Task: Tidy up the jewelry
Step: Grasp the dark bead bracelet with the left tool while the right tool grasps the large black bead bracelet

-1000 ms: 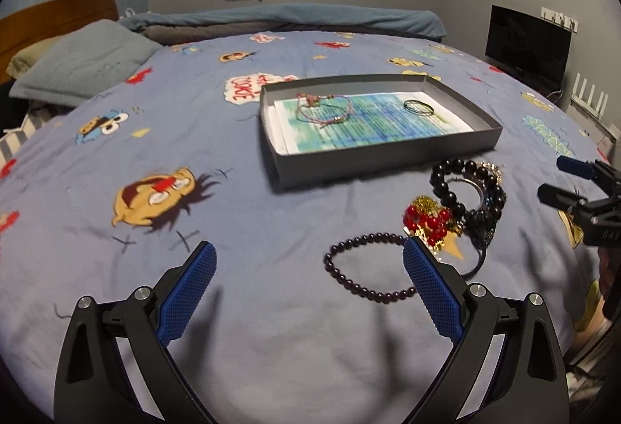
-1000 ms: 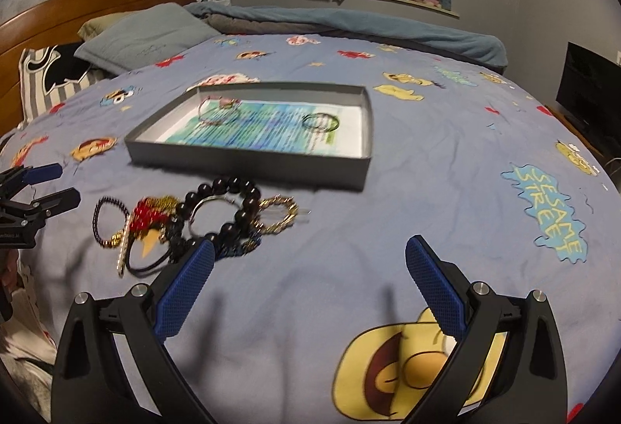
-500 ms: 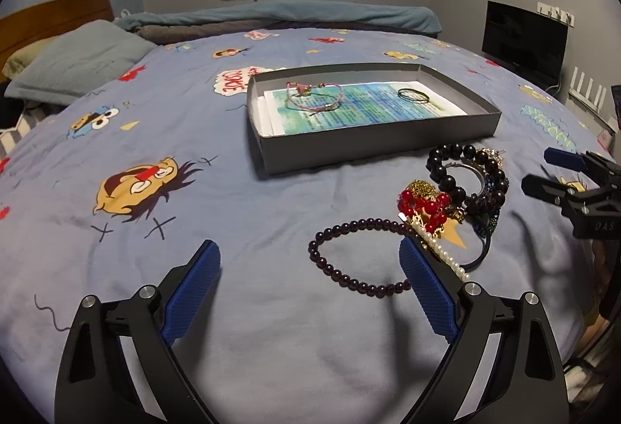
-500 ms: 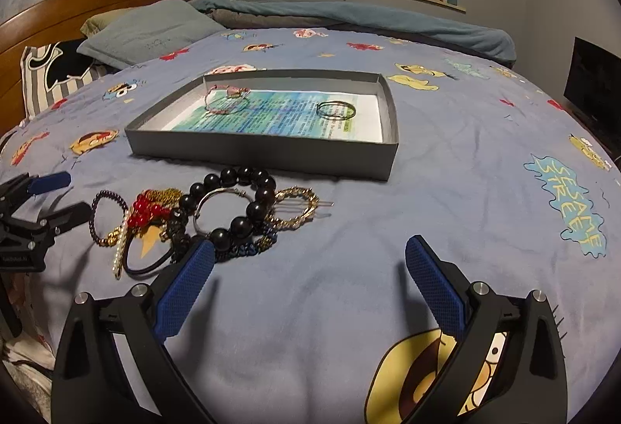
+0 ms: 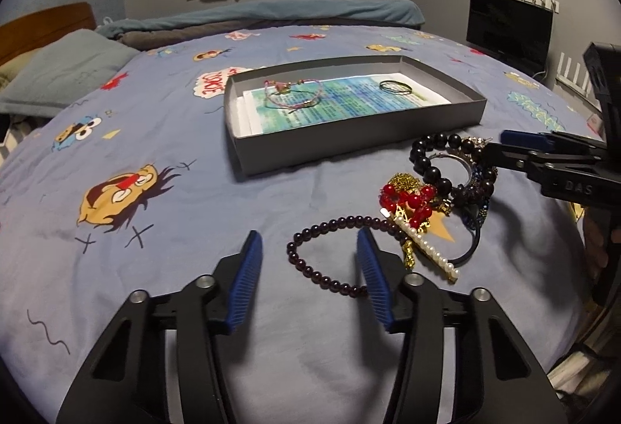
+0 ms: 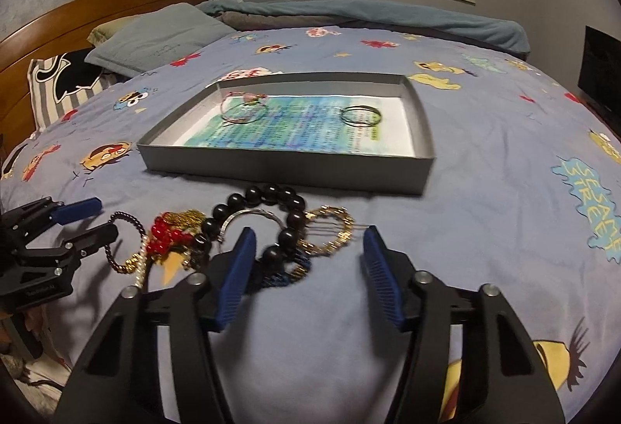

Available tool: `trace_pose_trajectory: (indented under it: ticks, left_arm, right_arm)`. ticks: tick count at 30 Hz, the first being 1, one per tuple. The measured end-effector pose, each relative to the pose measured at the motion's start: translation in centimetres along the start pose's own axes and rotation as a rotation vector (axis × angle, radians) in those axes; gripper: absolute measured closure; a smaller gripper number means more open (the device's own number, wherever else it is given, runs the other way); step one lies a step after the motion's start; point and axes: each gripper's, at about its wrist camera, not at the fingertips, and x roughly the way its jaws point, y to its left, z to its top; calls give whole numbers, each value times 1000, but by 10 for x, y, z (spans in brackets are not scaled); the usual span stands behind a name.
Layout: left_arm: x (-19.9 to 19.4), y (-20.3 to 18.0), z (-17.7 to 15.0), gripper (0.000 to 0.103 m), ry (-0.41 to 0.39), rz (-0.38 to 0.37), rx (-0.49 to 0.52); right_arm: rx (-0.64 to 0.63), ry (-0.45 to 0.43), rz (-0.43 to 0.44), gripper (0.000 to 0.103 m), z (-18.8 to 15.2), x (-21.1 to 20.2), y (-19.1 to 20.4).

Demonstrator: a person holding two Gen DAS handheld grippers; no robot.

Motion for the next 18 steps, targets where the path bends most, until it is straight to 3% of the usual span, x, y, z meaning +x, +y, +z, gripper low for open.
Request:
trace_pose_trajectory:
  ticks: [3, 8, 18]
  left_arm:
    - [6, 3, -2, 67, 27, -2, -4]
    - [10, 4, -4, 76, 38, -15, 2]
    - [22, 4, -9, 79, 61, -20, 24]
  right_arm:
    - [5, 17, 12, 58, 3, 8, 3]
    - [21, 41, 4, 63, 4, 19, 4]
    - [40, 96, 9, 77, 8, 33, 1]
